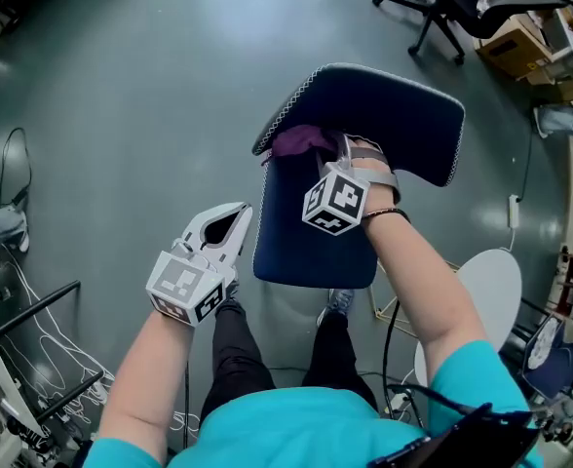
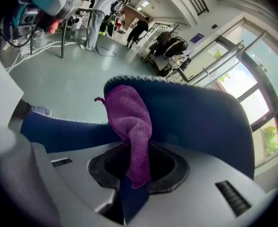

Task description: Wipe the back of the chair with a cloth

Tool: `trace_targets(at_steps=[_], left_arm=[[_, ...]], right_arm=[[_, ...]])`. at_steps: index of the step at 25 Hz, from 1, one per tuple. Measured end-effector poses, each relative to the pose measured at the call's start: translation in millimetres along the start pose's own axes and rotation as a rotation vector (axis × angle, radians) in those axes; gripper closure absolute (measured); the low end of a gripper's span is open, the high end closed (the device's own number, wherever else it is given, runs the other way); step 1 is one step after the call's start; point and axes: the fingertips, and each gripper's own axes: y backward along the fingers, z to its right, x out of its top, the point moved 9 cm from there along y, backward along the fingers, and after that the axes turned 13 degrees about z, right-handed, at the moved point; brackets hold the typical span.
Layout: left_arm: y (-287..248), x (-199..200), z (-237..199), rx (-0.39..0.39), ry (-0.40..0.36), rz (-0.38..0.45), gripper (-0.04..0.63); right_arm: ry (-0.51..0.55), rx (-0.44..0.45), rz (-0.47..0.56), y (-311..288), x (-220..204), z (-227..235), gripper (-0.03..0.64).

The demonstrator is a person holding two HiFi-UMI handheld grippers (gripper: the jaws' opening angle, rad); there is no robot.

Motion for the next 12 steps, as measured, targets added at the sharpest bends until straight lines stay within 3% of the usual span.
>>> trace_targets(at_steps=[6,12], left_arm=[[-39.7,-6.8,32.5,-0.067,-0.018,-0.045,0.6],[-101.2,-23.3,97.2,-0.143,-0.019,-0.106,0.6]], right_arm=[[-0.053,-0.081,-0.193,48.2,-110.5,22.1,0.528],[-0.134,-0.158,-0.29,137.9,-203.7,36.0,0.526]])
